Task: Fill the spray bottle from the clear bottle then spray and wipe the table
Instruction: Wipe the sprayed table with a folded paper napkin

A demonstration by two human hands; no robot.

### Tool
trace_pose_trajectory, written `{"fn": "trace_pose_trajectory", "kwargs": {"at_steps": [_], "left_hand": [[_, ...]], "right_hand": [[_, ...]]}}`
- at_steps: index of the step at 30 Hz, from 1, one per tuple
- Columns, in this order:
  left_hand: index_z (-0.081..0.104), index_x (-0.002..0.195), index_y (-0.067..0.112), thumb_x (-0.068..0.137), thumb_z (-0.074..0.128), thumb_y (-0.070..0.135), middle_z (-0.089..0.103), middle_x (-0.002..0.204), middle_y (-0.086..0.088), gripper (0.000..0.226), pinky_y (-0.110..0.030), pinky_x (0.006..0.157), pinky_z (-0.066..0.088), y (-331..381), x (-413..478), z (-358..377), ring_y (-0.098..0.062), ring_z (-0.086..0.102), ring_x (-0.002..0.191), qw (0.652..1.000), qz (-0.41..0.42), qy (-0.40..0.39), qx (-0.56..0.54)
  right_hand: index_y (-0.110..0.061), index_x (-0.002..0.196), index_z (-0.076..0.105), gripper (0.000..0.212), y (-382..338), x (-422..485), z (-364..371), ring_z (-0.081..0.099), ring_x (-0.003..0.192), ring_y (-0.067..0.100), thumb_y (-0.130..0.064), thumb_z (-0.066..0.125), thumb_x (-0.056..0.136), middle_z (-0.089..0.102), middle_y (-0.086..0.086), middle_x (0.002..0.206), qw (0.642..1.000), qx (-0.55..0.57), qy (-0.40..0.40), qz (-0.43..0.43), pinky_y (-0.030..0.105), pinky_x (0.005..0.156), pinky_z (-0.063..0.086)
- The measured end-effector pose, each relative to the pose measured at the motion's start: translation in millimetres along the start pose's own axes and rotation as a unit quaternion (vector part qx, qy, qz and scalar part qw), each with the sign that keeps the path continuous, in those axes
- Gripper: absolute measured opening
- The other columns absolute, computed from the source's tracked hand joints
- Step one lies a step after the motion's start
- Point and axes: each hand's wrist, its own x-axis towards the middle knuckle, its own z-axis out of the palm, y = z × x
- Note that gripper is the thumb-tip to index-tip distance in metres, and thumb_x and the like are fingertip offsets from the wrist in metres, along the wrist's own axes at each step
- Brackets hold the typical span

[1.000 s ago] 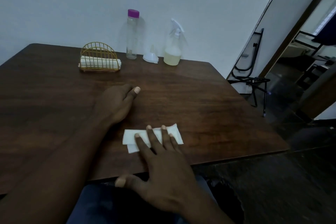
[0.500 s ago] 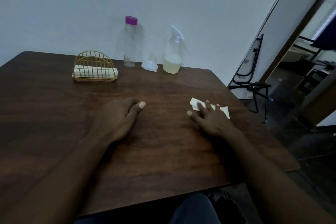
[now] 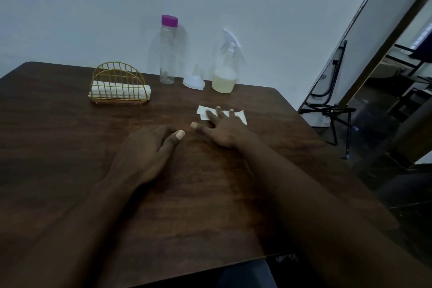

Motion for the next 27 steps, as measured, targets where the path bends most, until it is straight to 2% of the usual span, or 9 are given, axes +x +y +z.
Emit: {"fn": "trace_pose_trajectory", "kwargs": {"at_steps": [3, 5, 7, 9, 11, 14, 20, 23, 27], "left_hand": [[0.061, 0.102, 0.038, 0.102, 0.023, 0.070, 0.065, 0.091, 0.014, 0.050, -0.036, 0.077, 0.044, 1, -4, -2, -0.011, 0.061, 0.090, 1.000, 0.004, 0.001, -0.012], [0.064, 0.107, 0.036, 0.101, 0.023, 0.071, 0.067, 0.095, 0.014, 0.055, -0.036, 0.079, 0.045, 1, -6, -5, -0.010, 0.062, 0.092, 1.000, -0.001, 0.010, -0.017], [0.066, 0.117, 0.034, 0.101, 0.024, 0.071, 0.069, 0.103, 0.013, 0.059, -0.038, 0.084, 0.047, 3, -5, -6, -0.012, 0.062, 0.098, 1.000, 0.002, 0.010, -0.009], [0.066, 0.120, 0.033, 0.101, 0.024, 0.071, 0.070, 0.106, 0.011, 0.060, -0.039, 0.087, 0.049, 6, -3, -6, -0.013, 0.062, 0.101, 1.000, 0.008, 0.000, -0.006], [0.066, 0.120, 0.034, 0.101, 0.024, 0.071, 0.070, 0.106, 0.011, 0.059, -0.039, 0.087, 0.048, 8, -2, -4, -0.014, 0.062, 0.101, 1.000, 0.014, -0.013, -0.005], [0.066, 0.114, 0.033, 0.103, 0.026, 0.068, 0.070, 0.101, 0.010, 0.054, -0.040, 0.086, 0.049, 9, -3, -3, -0.015, 0.062, 0.097, 1.000, 0.018, -0.019, -0.002], [0.056, 0.079, 0.029, 0.105, 0.029, 0.063, 0.064, 0.078, 0.009, 0.051, -0.044, 0.077, 0.051, 10, -7, -11, -0.015, 0.061, 0.077, 1.000, -0.004, 0.005, -0.024], [0.057, 0.080, 0.033, 0.105, 0.030, 0.064, 0.067, 0.084, 0.009, 0.048, -0.038, 0.075, 0.046, 11, -10, -11, -0.017, 0.062, 0.082, 0.999, -0.011, 0.016, -0.033], [0.063, 0.087, 0.030, 0.104, 0.032, 0.064, 0.070, 0.086, 0.003, 0.049, -0.038, 0.076, 0.046, 14, -13, -10, -0.022, 0.064, 0.086, 0.998, -0.025, 0.022, -0.060]], "right_hand": [[-0.040, 0.167, 0.013, 0.117, 36, 1, -15, -0.007, 0.162, 0.039, -0.105, 0.010, 0.070, -0.001, 0.000, 0.177, 0.998, 0.001, 0.022, 0.051, 0.058, 0.127, -0.002], [-0.039, 0.167, 0.014, 0.111, 74, -1, -27, -0.008, 0.162, 0.039, -0.102, 0.011, 0.076, -0.001, 0.002, 0.177, 0.993, 0.010, 0.037, 0.113, 0.058, 0.126, -0.006], [-0.041, 0.167, 0.013, 0.122, 105, -11, -32, -0.011, 0.162, 0.038, -0.108, 0.006, 0.066, -0.001, 0.002, 0.178, 0.988, 0.016, 0.041, 0.147, 0.059, 0.126, -0.006], [-0.044, 0.166, 0.013, 0.142, 125, -19, -32, -0.012, 0.162, 0.036, -0.113, -0.008, 0.044, 0.000, 0.002, 0.178, 0.990, -0.002, 0.028, 0.137, 0.059, 0.129, -0.002], [-0.047, 0.166, 0.014, 0.149, 134, -34, -28, -0.012, 0.162, 0.038, -0.113, -0.013, 0.035, 0.000, 0.002, 0.178, 0.991, -0.006, 0.016, 0.129, 0.058, 0.129, 0.000], [-0.048, 0.166, 0.012, 0.145, 139, -78, -17, -0.012, 0.161, 0.041, -0.113, -0.009, 0.038, -0.001, 0.005, 0.178, 0.992, 0.012, 0.025, 0.124, 0.056, 0.129, -0.001], [-0.044, 0.165, 0.014, 0.132, 150, -214, 19, -0.007, 0.162, 0.032, -0.112, 0.000, 0.053, 0.002, -0.002, 0.177, 0.989, 0.044, 0.061, 0.128, 0.050, 0.129, 0.003], [-0.050, 0.163, 0.013, 0.122, 128, -276, 42, -0.009, 0.162, 0.023, -0.111, 0.002, 0.058, -0.001, -0.012, 0.174, 0.988, 0.049, 0.080, 0.123, 0.048, 0.129, 0.005], [-0.049, 0.164, 0.006, 0.116, 66, -306, 61, -0.012, 0.162, 0.021, -0.106, -0.007, 0.063, -0.010, -0.011, 0.174, 0.992, 0.014, 0.081, 0.096, 0.045, 0.130, 0.004]]}}
